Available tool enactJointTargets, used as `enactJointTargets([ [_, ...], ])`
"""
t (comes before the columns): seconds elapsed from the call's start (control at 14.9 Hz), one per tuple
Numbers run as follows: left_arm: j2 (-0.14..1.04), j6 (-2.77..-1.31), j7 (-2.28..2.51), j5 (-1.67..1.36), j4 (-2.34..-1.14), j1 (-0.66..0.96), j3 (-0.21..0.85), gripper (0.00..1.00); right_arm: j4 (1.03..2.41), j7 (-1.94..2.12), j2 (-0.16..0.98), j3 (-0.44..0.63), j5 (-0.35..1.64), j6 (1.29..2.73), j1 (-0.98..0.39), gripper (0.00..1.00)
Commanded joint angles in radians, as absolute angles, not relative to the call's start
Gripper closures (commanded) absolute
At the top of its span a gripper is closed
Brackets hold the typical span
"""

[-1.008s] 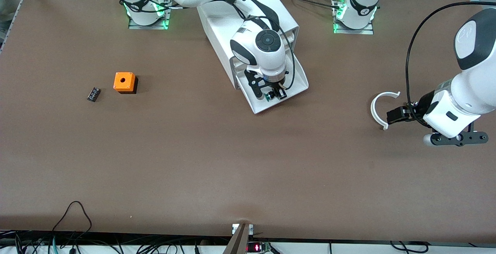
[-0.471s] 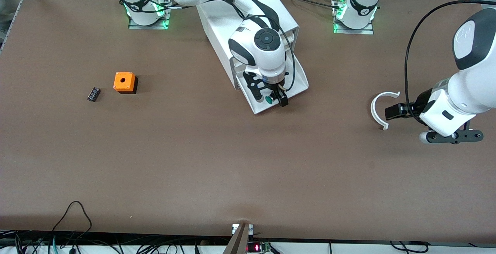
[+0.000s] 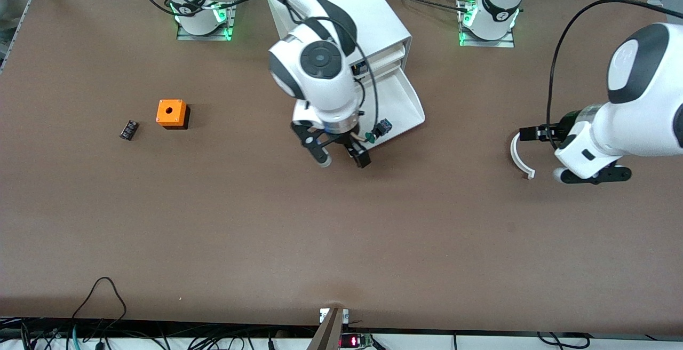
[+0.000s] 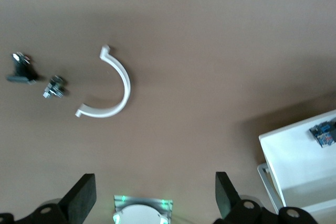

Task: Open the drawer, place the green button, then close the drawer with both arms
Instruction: 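Lower the button into the drawer and open the right gripper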

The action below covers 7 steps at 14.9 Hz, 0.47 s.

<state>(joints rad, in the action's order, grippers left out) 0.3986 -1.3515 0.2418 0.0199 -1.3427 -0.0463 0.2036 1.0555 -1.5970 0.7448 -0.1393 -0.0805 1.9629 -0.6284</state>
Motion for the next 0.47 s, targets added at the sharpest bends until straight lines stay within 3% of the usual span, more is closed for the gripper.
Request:
enactJointTargets([
  [0.0,0.347,-1.443,0.297,-0.009,-1.484,-0.038,0.207,0.0,1.072,-1.444,0.681,-0.15,-0.075,1.91,-0.571,0.0],
  [0.4,0.304,-2.067,0.604,-0.008,-1.894,-0.032,0.369,0.0,1.074,-1.125,0.612,-0.15,-0.077,1.789,-0.448,0.0],
])
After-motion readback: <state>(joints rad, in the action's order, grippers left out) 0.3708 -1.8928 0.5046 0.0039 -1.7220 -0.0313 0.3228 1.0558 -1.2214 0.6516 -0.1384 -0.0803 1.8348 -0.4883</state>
